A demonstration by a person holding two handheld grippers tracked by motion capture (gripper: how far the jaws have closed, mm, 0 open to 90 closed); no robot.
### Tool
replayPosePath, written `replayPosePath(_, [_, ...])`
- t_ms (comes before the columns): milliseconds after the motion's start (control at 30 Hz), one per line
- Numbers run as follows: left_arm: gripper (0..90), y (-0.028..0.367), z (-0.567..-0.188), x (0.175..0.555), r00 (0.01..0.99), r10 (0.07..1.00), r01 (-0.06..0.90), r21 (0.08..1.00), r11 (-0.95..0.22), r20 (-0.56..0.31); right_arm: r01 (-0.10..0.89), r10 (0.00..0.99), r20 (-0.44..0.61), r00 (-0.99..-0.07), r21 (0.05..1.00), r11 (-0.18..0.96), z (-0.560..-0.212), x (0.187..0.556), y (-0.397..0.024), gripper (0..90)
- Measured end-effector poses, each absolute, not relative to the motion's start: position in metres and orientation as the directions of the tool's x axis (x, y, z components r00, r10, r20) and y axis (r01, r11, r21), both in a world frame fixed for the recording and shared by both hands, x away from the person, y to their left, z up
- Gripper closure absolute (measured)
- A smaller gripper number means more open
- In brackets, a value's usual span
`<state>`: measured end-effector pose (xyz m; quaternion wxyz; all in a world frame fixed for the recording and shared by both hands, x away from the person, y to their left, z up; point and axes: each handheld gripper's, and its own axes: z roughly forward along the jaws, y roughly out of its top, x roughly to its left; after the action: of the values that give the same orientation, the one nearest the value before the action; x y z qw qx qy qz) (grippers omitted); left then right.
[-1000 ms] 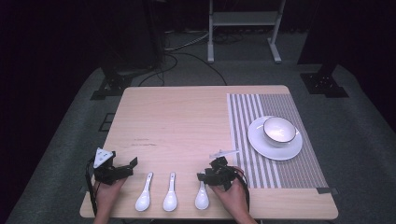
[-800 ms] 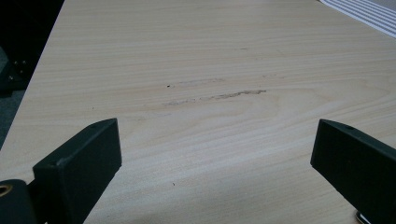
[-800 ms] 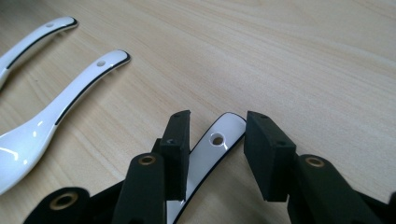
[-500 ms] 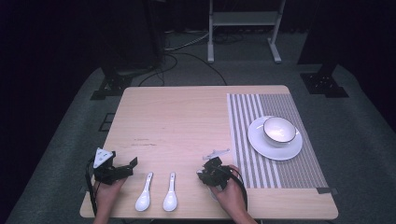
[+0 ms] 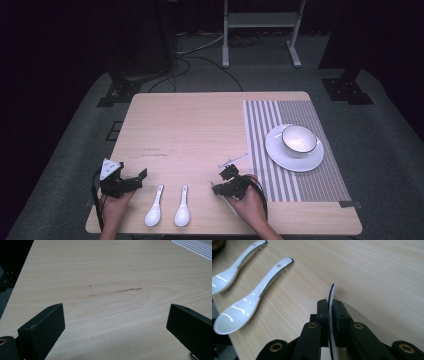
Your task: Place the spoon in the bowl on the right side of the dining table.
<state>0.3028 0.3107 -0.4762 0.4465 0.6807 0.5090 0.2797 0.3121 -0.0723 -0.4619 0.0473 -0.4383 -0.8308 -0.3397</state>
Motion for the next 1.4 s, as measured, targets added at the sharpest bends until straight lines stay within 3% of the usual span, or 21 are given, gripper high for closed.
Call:
replayPosePath(267, [0.5,0.310,-0.476,0.302,0.325,0.943,0.441,0.893,-0.084,-0.072,0.785,0.641,0.499,-0.583,0.550,0.286,-0.450,0.312,-0.094,84.8])
replayPosePath(700, [0.6,0.310,-0.476,0.302,0.326,0.943,0.441,0.893,-0.090,-0.066,0.790,0.574,0.597,-0.561,0.593,0.156,-0.425,0.305,-0.133,84.8])
replayPosePath(1400, [0.6,0.310,-0.476,0.302,0.326,0.944,0.443,0.891,-0.098,-0.059,0.785,0.579,0.637,-0.509,0.620,0.009,-0.391,0.314,-0.195,84.6])
